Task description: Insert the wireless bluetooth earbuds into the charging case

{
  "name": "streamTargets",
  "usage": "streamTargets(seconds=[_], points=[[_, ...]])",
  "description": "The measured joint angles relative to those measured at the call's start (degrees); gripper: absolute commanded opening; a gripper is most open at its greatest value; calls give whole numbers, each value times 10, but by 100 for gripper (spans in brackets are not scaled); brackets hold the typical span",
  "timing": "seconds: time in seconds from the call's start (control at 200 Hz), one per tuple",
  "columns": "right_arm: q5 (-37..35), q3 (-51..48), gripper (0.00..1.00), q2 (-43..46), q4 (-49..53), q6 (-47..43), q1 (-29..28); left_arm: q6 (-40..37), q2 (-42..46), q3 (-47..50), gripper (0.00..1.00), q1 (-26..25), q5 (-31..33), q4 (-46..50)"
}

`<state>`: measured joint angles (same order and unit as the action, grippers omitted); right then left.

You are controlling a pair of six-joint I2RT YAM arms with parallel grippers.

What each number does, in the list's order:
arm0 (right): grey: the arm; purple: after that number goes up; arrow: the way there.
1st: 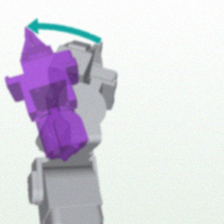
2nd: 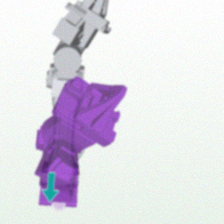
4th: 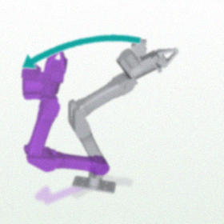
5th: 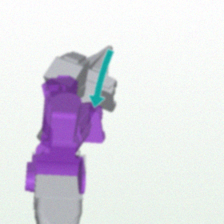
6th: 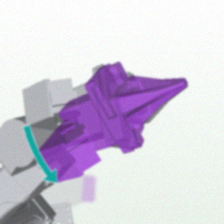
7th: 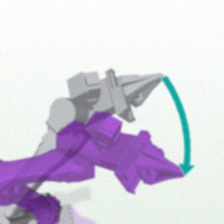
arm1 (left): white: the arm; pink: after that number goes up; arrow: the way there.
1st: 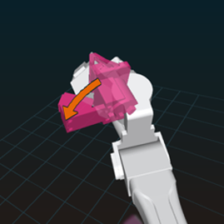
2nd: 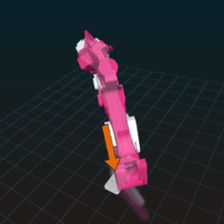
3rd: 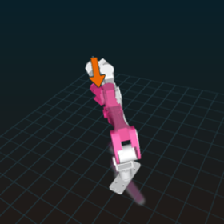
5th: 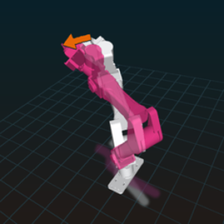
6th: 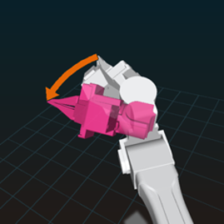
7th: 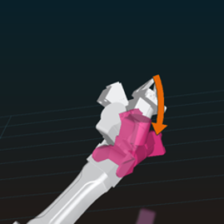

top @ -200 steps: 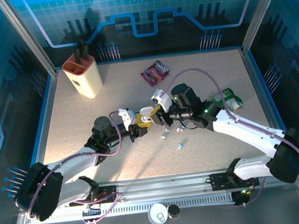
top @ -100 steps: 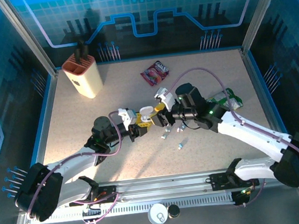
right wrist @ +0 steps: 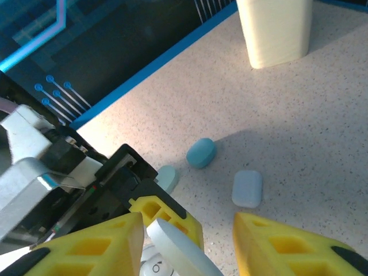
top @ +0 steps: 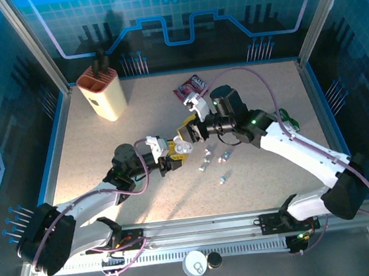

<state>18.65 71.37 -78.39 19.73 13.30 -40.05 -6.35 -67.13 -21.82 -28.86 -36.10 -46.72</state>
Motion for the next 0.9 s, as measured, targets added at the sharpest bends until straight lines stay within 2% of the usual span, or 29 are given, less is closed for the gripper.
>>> streamTargets(seconds=[0.145,0.395,0.53,0.64,0.79,0.895], points=[[20,3,36,-16,22,-3,0,3,0,0,38,0,0,7],[67,-8,35,-1,45,-24,0,5,0,0,38,0,5,-3],[71,-26,56,27,47,-2,9,16,-7,0,38,0,5,-28],[89,-28,64,43,32,62,54,24,-23,0,37,0,5,-59],[114,-39,73,57,16,140,85,40,-47,-5,37,0,7,-101],[142,-64,72,64,1,190,86,52,-65,-12,37,0,7,-138]])
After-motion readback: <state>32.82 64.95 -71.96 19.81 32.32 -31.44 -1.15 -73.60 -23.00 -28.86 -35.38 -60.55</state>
